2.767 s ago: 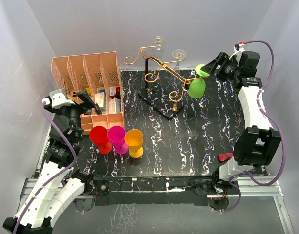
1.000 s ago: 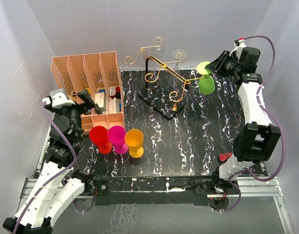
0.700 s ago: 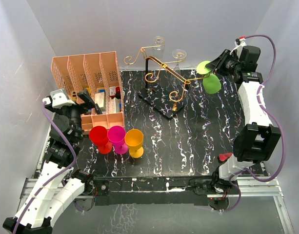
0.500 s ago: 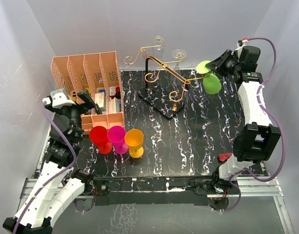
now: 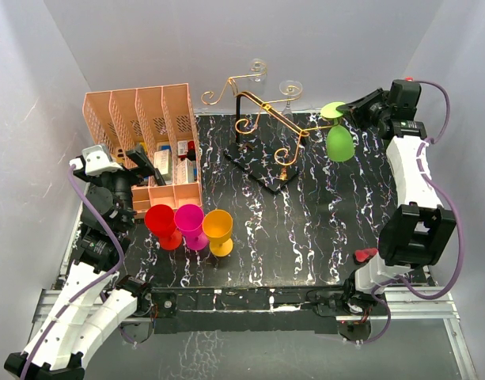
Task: Take the wine glass off the wine glass rack
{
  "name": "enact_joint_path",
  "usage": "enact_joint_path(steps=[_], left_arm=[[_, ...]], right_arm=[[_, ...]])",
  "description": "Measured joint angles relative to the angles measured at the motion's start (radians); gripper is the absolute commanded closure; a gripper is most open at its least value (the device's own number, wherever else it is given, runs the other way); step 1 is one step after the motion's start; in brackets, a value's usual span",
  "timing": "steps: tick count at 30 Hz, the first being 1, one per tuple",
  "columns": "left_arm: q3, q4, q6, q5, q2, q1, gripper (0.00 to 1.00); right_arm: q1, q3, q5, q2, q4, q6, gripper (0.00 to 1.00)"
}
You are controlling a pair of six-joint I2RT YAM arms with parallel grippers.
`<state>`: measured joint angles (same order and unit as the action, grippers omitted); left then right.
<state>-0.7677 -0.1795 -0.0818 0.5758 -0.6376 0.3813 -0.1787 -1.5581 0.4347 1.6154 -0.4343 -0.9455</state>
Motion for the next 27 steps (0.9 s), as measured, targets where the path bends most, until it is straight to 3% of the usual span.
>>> enact_joint_path(steps=[12,27], left_arm=[[0.000,0.000,0.000,0.000,0.000,0.003,0.03],[0.000,0.000,0.000,0.000,-0.002,0.005,0.03]], right_arm=[[-0.007,0.050,-0.027,-0.074,-0.019,-0.024,0.92],[-0.012,0.050,0.312,-0.068,0.029,0.077,0.92]])
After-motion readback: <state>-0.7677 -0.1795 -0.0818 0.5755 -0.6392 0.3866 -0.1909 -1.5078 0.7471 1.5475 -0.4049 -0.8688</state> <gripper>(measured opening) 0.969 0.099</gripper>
